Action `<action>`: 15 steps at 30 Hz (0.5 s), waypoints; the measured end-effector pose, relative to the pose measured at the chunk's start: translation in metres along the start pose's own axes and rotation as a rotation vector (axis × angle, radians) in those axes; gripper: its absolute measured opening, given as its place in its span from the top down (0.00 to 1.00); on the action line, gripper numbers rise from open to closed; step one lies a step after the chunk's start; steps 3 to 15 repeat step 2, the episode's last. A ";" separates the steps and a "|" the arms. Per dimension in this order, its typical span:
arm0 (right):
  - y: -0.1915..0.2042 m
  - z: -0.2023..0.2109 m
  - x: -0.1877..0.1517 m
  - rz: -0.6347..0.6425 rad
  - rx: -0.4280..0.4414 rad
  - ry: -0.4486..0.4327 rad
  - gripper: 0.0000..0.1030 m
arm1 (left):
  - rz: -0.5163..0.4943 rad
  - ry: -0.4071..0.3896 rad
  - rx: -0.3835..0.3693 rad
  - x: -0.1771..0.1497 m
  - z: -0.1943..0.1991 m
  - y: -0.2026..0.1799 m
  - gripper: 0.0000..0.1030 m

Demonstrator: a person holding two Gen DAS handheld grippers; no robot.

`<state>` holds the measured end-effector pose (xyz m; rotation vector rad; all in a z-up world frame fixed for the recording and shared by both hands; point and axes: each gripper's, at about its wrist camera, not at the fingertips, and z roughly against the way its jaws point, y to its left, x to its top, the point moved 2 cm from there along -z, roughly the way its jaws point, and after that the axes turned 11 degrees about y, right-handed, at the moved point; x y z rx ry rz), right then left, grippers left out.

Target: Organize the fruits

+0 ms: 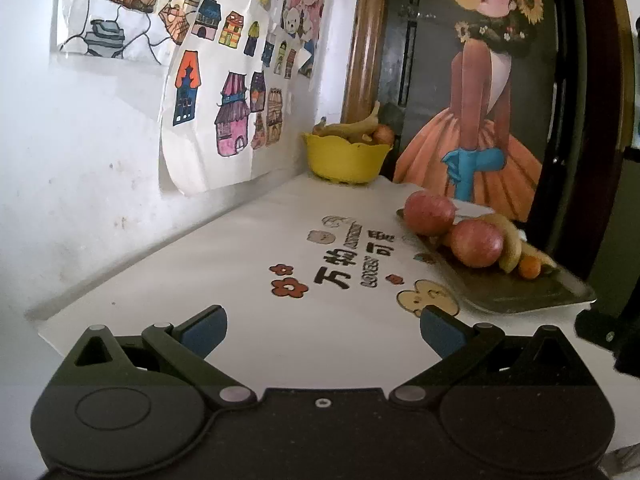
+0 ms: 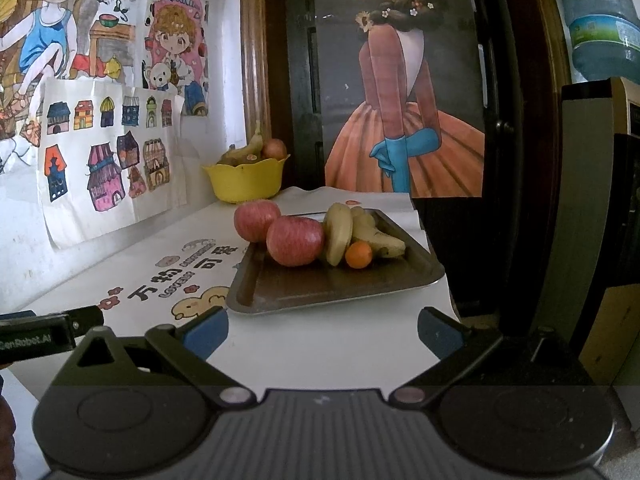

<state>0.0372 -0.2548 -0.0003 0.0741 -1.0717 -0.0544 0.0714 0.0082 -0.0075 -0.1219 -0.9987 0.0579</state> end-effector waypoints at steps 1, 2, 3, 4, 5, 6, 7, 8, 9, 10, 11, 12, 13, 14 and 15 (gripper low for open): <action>0.001 0.000 -0.001 0.000 0.000 0.001 0.00 | 0.000 -0.008 -0.002 0.000 0.001 0.000 0.01; 0.001 -0.001 0.000 -0.001 -0.001 0.002 0.00 | -0.003 -0.014 -0.001 0.000 0.002 -0.001 0.01; 0.001 -0.001 0.000 -0.001 -0.001 0.002 0.00 | -0.003 -0.014 -0.001 0.000 0.002 -0.001 0.01; 0.001 -0.001 0.000 -0.001 -0.001 0.002 0.00 | -0.003 -0.014 -0.001 0.000 0.002 -0.001 0.01; 0.001 -0.001 0.000 -0.001 -0.001 0.002 0.00 | -0.003 -0.014 -0.001 0.000 0.002 -0.001 0.01; 0.001 -0.001 0.000 -0.001 -0.001 0.002 0.00 | -0.003 -0.014 -0.001 0.000 0.002 -0.001 0.01; 0.001 -0.001 0.000 -0.001 -0.001 0.002 0.00 | -0.003 -0.014 -0.001 0.000 0.002 -0.001 0.01; 0.001 -0.001 0.000 -0.001 -0.001 0.002 0.00 | -0.003 -0.014 -0.001 0.000 0.002 -0.001 0.01; 0.001 -0.001 0.000 -0.001 -0.001 0.002 0.00 | -0.003 -0.014 -0.001 0.000 0.002 -0.001 0.01; 0.001 -0.001 0.000 -0.001 -0.001 0.002 0.00 | -0.003 -0.014 -0.001 0.000 0.002 -0.001 0.01; 0.001 -0.001 0.000 -0.001 -0.001 0.002 0.00 | -0.003 -0.014 -0.001 0.000 0.002 -0.001 0.01; 0.001 -0.001 0.000 -0.001 -0.001 0.002 0.00 | -0.003 -0.014 -0.001 0.000 0.002 -0.001 0.01; 0.001 -0.001 0.000 -0.001 -0.001 0.002 0.00 | -0.003 -0.014 -0.001 0.000 0.002 -0.001 0.01; 0.001 -0.001 0.000 -0.001 -0.001 0.002 0.00 | -0.003 -0.014 -0.001 0.000 0.002 -0.001 0.01; 0.001 -0.001 0.000 -0.001 -0.001 0.002 0.00 | -0.003 -0.014 -0.001 0.000 0.002 -0.001 0.01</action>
